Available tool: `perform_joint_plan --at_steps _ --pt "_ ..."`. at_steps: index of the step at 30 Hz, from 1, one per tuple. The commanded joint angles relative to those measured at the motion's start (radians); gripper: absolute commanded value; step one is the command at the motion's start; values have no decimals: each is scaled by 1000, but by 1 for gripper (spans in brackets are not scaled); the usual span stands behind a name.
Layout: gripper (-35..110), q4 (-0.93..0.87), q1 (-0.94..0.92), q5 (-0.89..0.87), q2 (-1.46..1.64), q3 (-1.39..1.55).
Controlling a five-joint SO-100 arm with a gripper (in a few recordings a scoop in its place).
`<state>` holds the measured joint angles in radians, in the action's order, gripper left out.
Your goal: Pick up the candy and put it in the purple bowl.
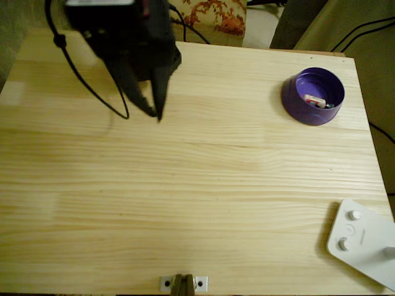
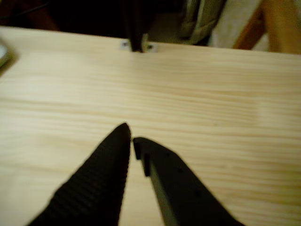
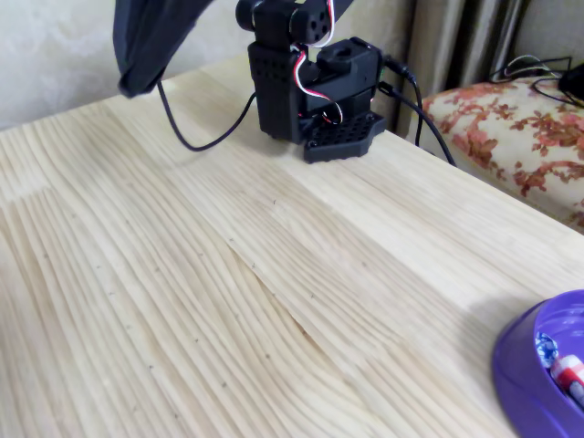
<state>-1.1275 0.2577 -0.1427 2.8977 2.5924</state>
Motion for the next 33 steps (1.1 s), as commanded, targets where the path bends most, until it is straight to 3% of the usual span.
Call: perform_joint_plan --at_steps 1,18,33 --pt "0 51 -74 -14 173 107" --pt "0 46 -141 75 494 468" --pt "0 29 -146 74 554 517"
